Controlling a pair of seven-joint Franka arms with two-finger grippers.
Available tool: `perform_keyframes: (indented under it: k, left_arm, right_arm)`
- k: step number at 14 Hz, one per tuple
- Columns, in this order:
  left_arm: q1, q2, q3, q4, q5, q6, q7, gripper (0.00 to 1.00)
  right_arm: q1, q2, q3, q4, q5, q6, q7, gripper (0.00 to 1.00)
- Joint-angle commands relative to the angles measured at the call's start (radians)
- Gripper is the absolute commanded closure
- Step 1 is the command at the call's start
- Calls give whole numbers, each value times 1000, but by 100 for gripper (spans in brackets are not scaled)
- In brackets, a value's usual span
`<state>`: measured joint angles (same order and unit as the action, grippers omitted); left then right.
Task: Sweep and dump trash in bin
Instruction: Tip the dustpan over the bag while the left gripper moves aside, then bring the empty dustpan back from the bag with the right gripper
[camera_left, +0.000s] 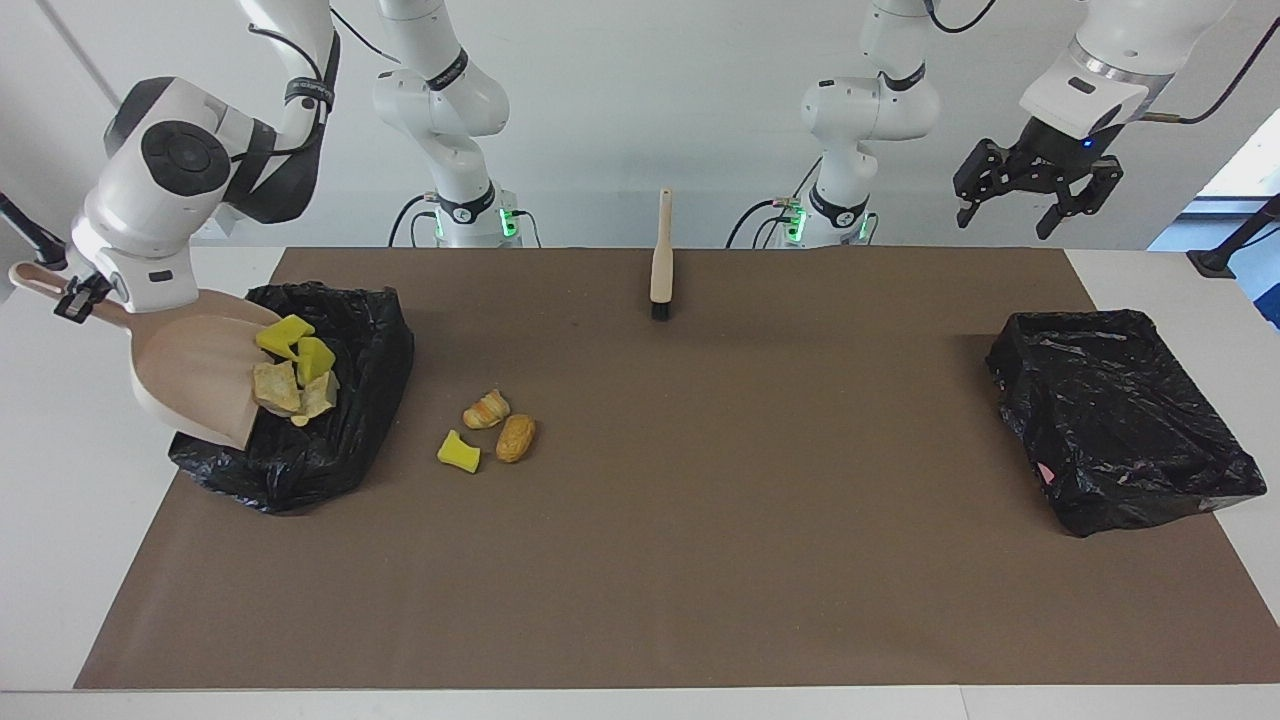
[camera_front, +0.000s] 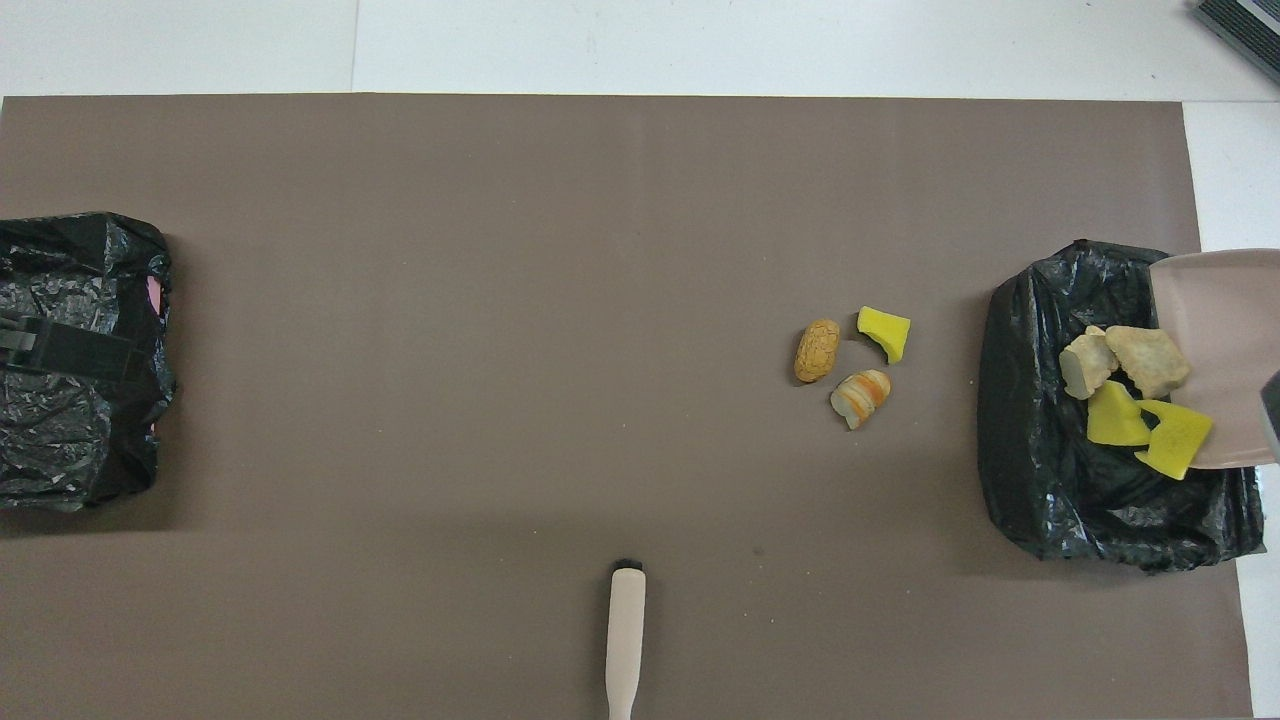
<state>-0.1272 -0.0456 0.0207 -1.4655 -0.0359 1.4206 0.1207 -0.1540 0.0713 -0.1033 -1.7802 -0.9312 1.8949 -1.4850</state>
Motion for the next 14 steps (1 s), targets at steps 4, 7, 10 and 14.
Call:
perform_keyframes:
  k: [4, 7, 10, 14]
  left_arm:
    - [26, -5, 5, 13, 13, -17, 5, 0]
    - [28, -5, 5, 13, 13, -17, 5, 0]
    - [28, -5, 5, 13, 13, -17, 5, 0]
    - [28, -5, 5, 11, 14, -17, 5, 0]
  right_arm:
    - [-7, -45, 11, 111, -17, -72, -136, 100]
    - [13, -48, 43, 143, 35, -141, -86, 100]
    - [43, -50, 91, 142, 130, -197, 58, 100]
    - [112, -45, 105, 133, 276, -243, 266, 100]
